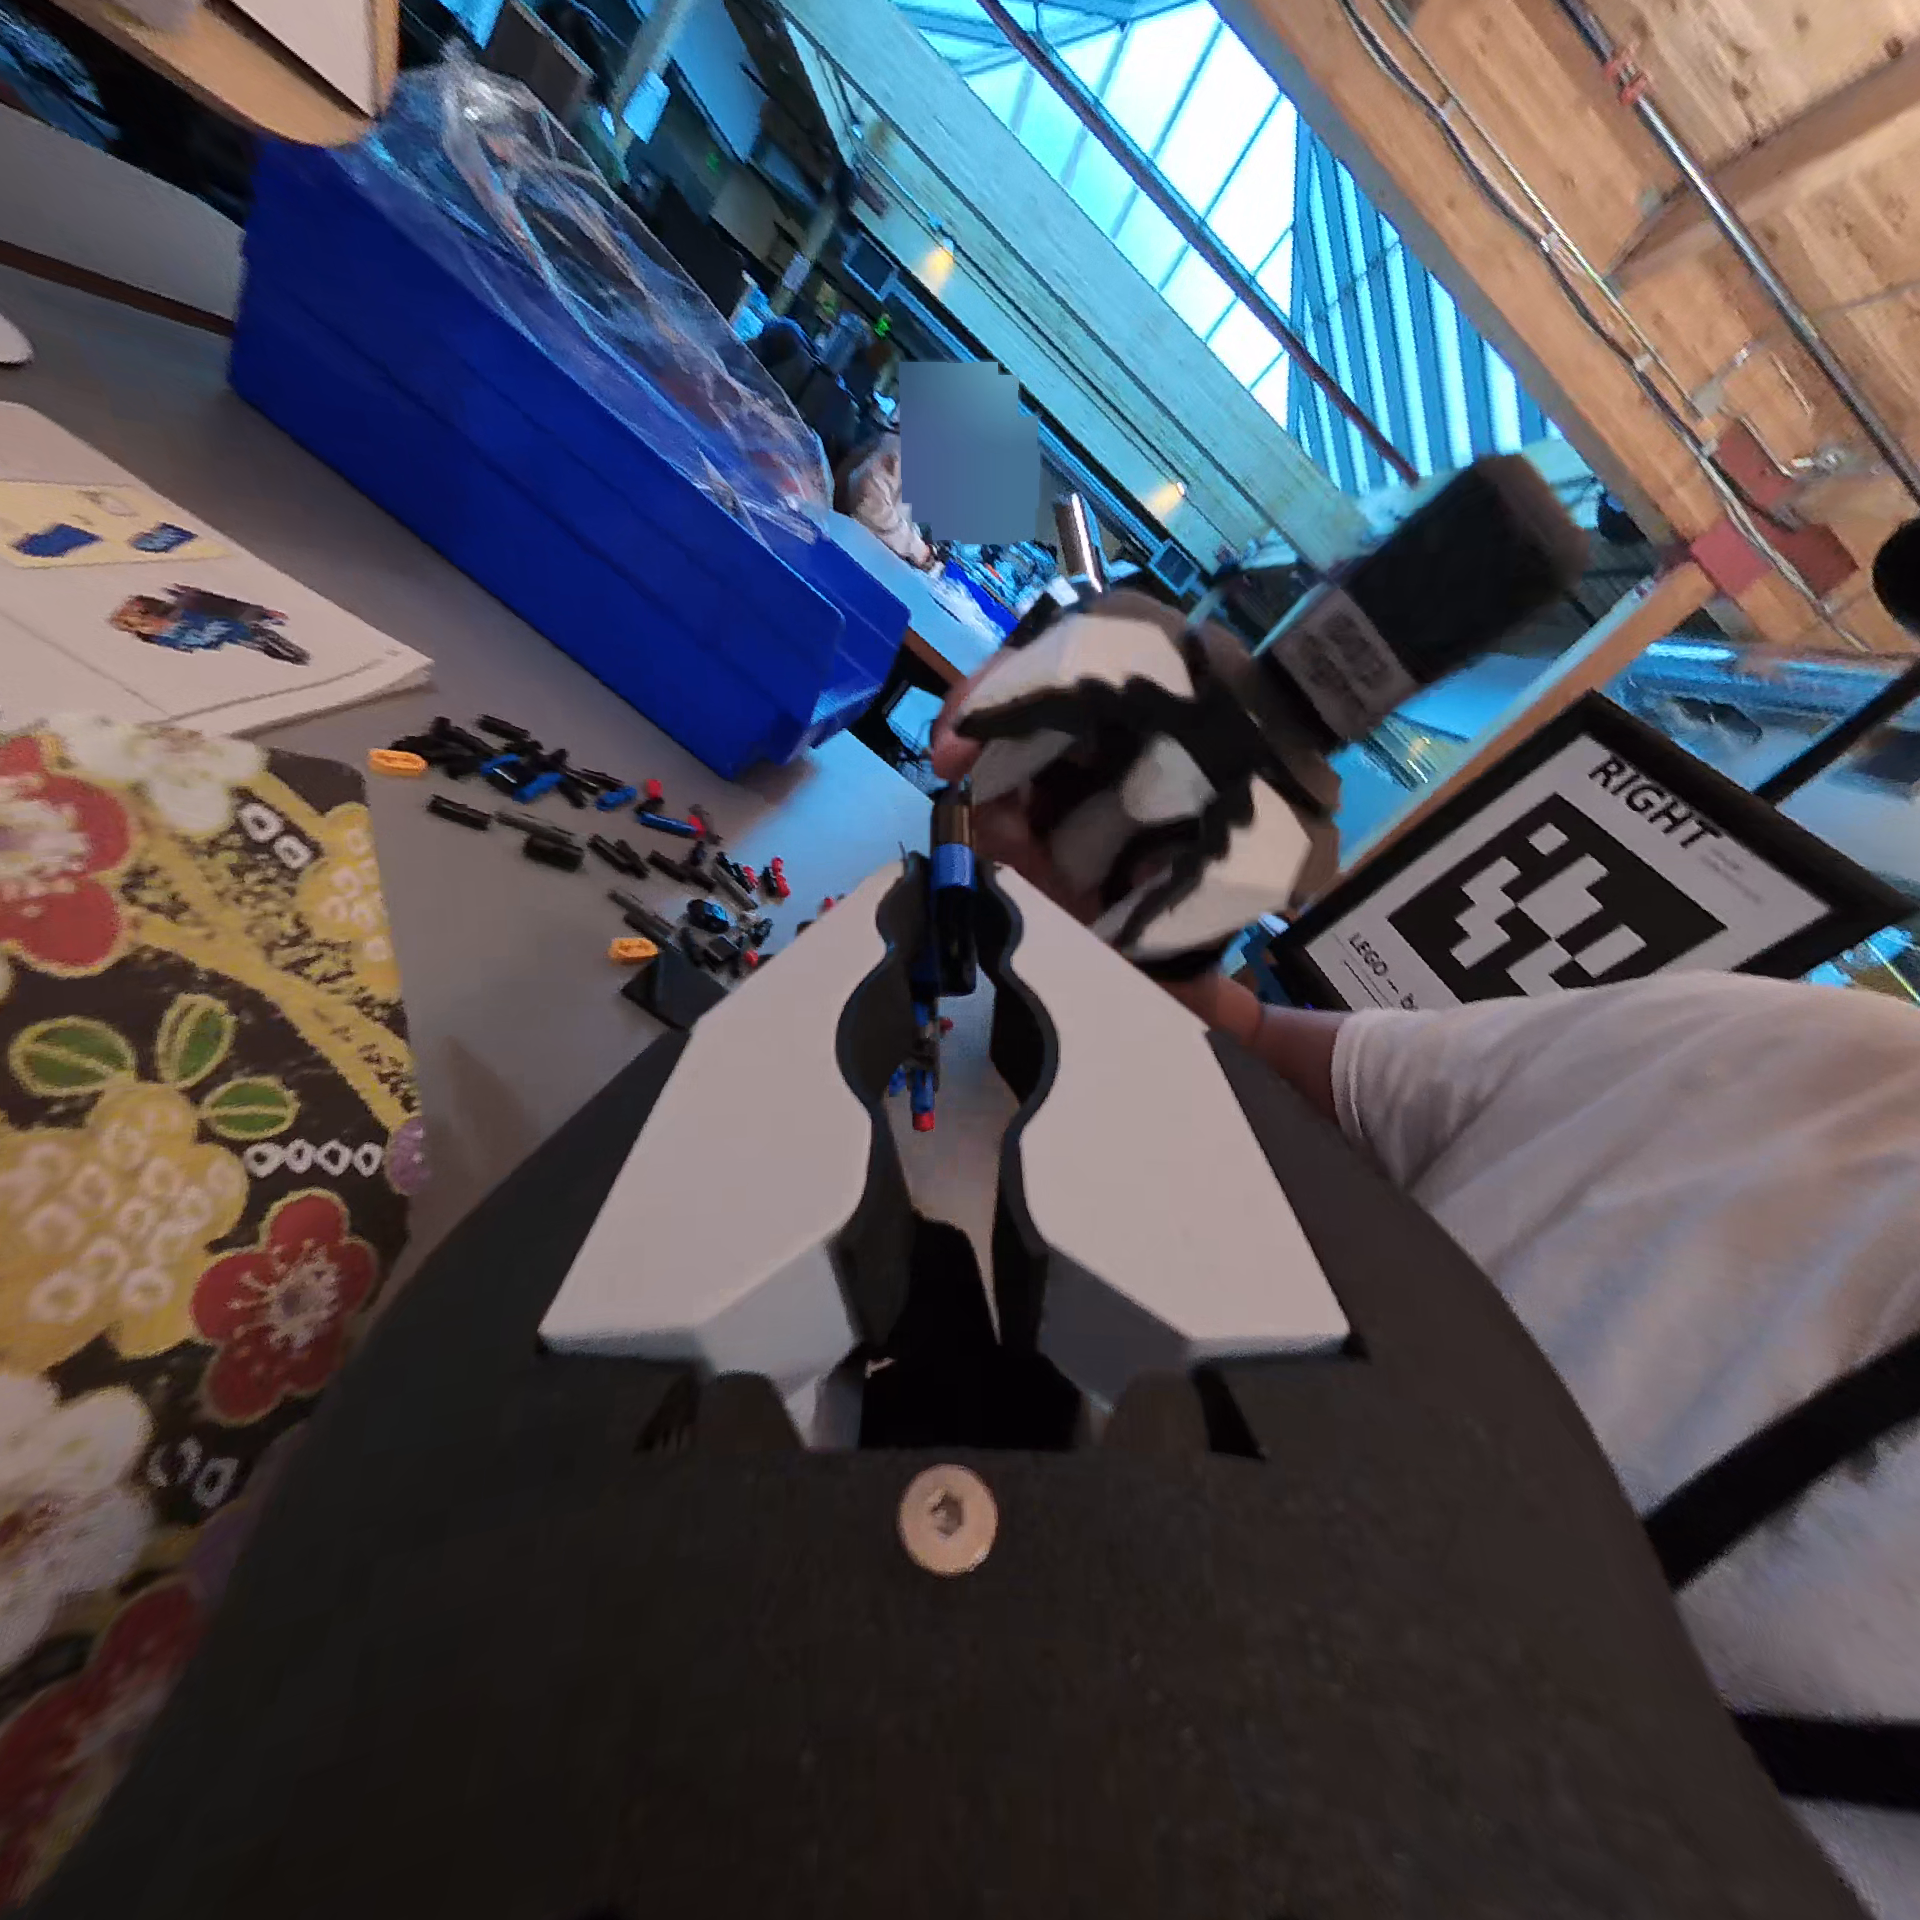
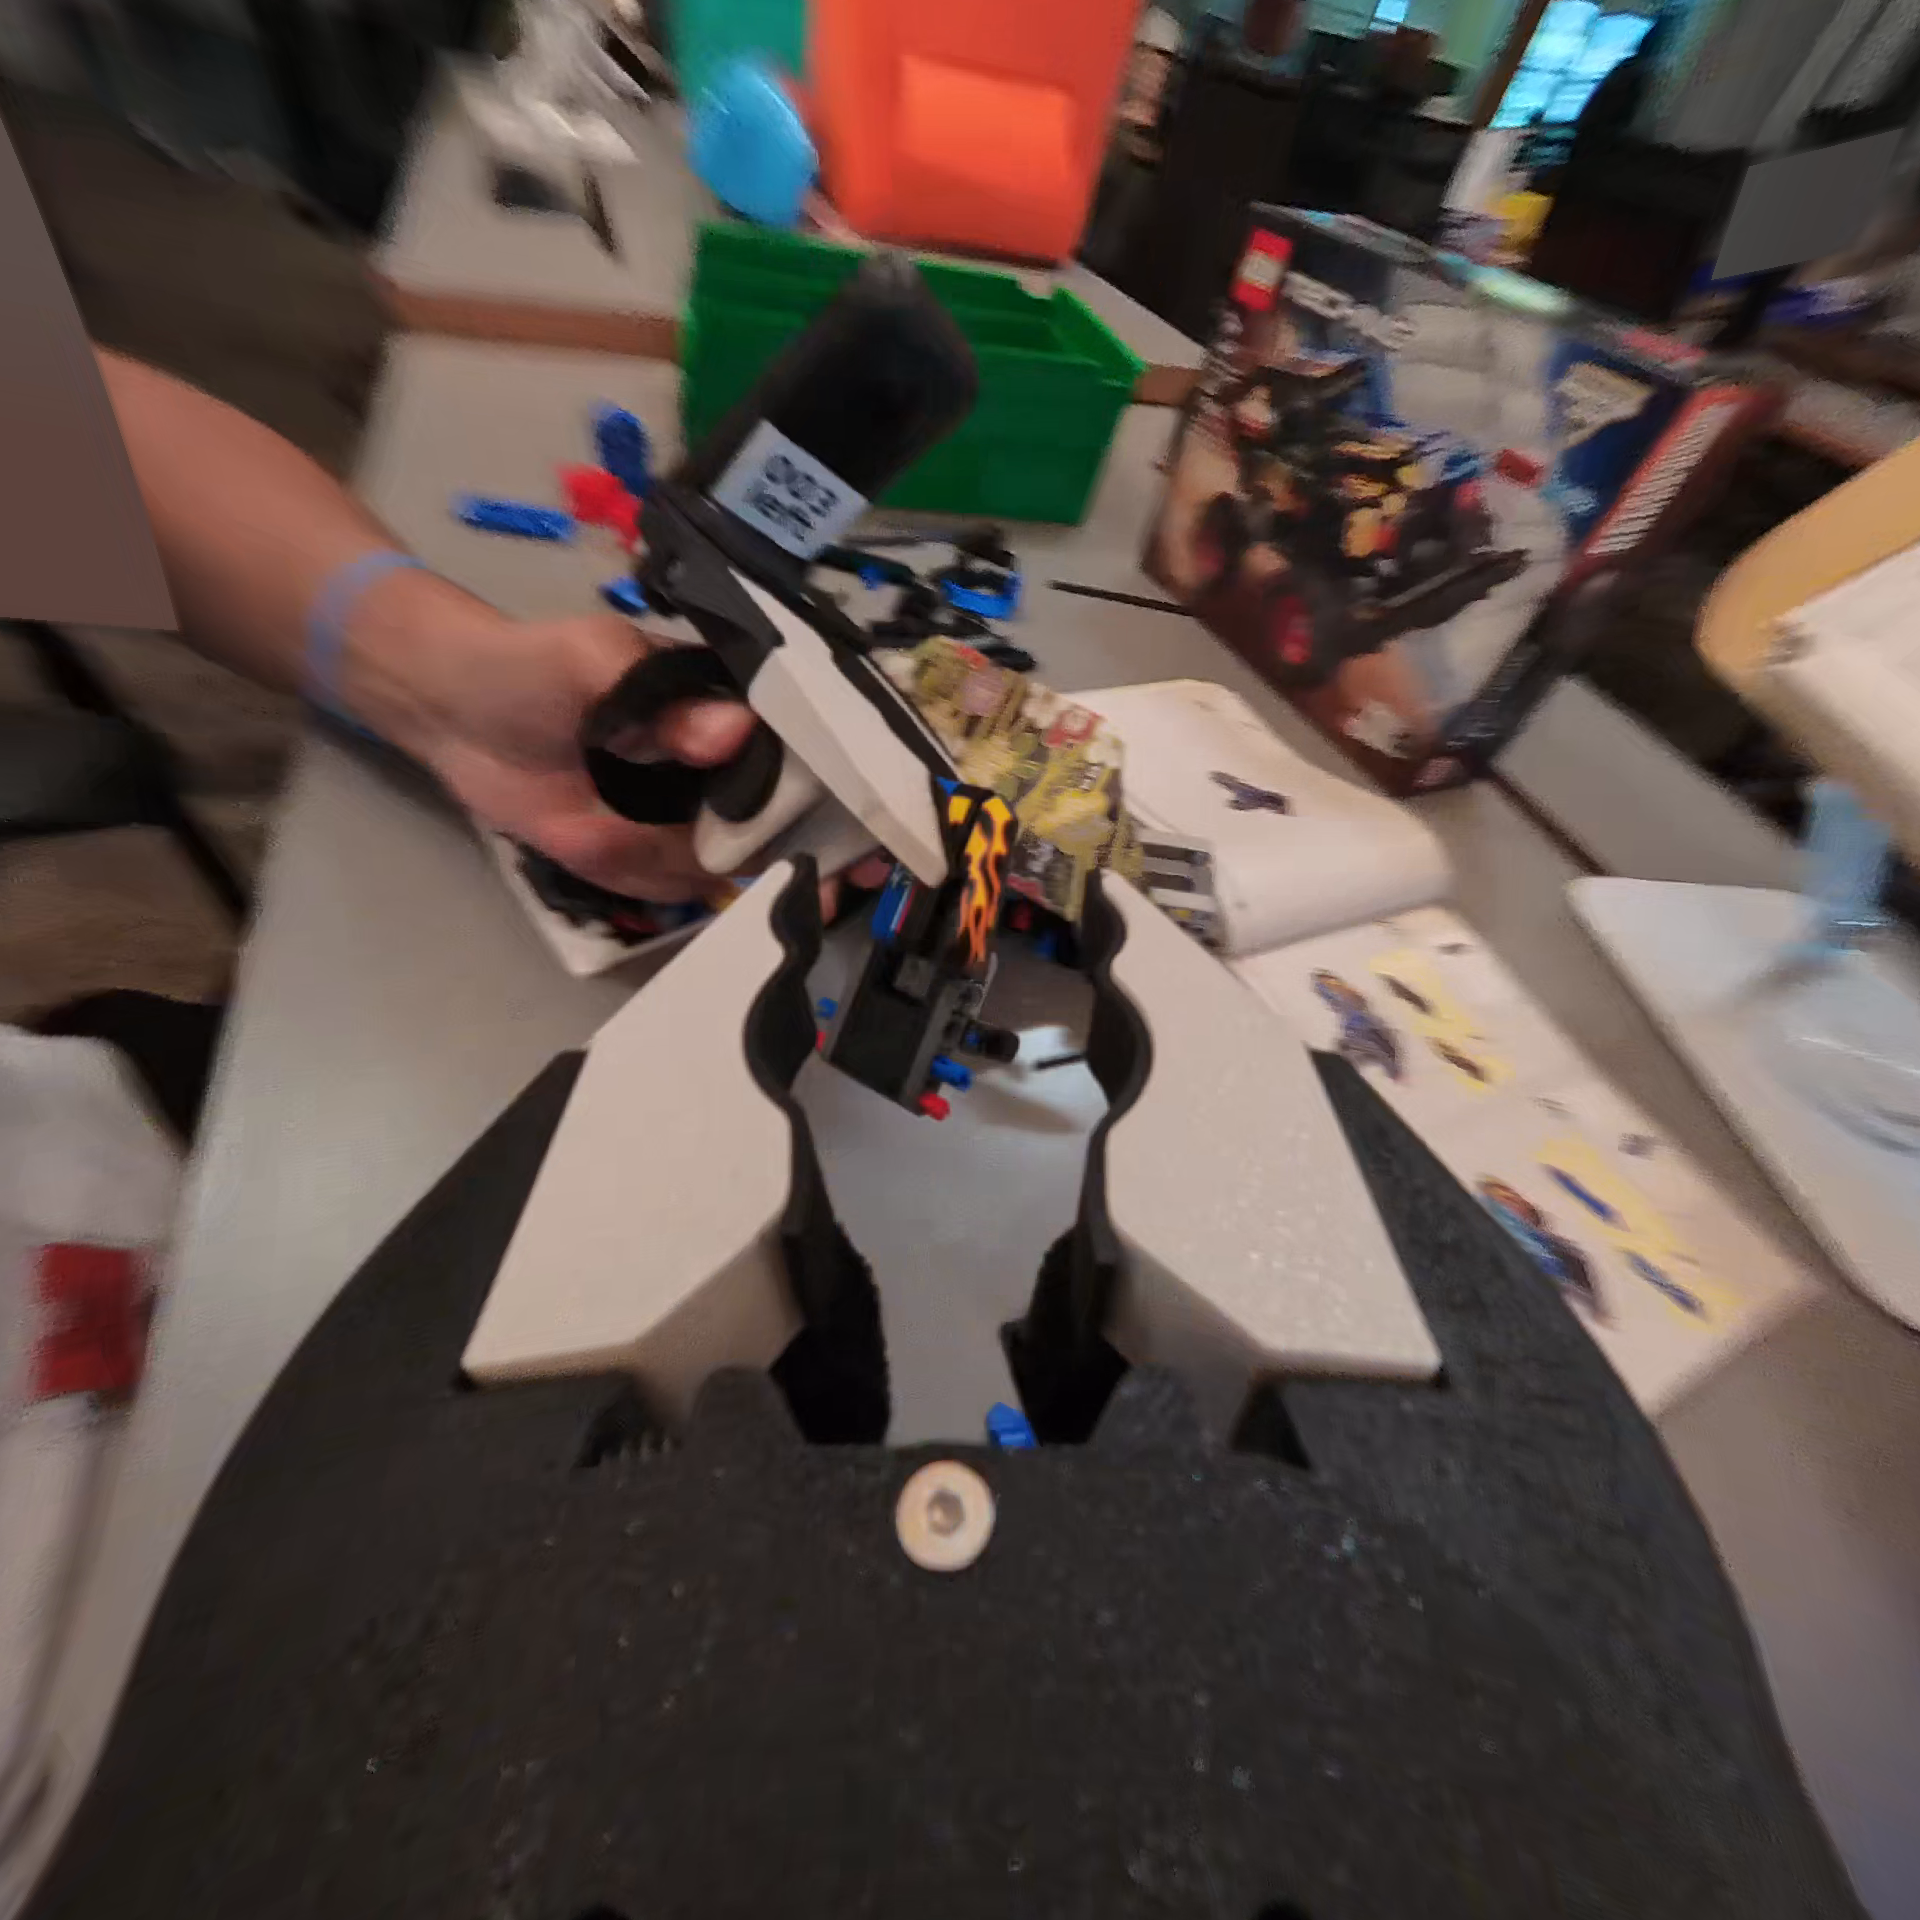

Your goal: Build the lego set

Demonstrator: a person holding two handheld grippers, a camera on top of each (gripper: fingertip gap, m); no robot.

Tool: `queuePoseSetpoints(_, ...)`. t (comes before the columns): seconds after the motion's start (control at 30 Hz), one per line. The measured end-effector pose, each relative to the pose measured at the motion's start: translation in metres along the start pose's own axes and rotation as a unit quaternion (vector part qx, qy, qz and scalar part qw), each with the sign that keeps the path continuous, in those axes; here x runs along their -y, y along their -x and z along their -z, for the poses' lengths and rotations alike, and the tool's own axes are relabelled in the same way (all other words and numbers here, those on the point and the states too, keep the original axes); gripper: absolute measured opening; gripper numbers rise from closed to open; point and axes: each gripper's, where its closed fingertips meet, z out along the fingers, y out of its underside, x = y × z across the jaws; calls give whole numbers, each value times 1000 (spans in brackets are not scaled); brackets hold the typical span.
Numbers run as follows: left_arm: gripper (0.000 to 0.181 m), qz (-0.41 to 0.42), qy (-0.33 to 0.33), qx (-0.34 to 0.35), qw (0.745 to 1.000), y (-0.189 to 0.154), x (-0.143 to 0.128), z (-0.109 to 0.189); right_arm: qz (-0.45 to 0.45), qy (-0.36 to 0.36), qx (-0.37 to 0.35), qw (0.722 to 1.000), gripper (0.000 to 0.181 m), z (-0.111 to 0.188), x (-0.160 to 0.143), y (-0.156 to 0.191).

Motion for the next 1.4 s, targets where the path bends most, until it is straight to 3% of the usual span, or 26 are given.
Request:
queuePoseSetpoints(0.13, 5, -14, -27, 21, 999, -2, 5, -2, 87, 86, -142, 982, 50, -16, -7, 0)
queuePoseSetpoints(0.23, 5, -15, -35, 24, 999, -6, 5, -4, 130, 108, -221, 960, 45, -21, -4, -7)
queuePoseSetpoints(0.77, 6, -7, -19, 42, 999, 1, -1, 2, 190, 161, -259, 933, 35, -30, -15, -7)
queuePoseSetpoints(0.93, 5, -2, -14, 34, 999, 2, -2, 1, 162, 137, -251, 944, 36, -30, -15, -7)
queuePoseSetpoints(1.1, 5, 40, -45, 14, 998, 1, 12, 6, 120, 73, -222, 965, 54, -20, -1, 0)
queuePoseSetpoints(1.17, 5, 39, -50, 13, 998, 2, 15, 9, 105, 51, -229, 967, 53, -13, 6, 0)
queuePoseSetpoints(1.27, 5, 50, -54, 0, 997, -3, 15, 8, 121, 79, -250, 957, 52, -18, -3, -1)
queuePoseSetpoints(1.4, 5, 67, -49, -16, 996, -8, 13, 7, 129, 77, -265, 952, 36, -19, -4, -3)
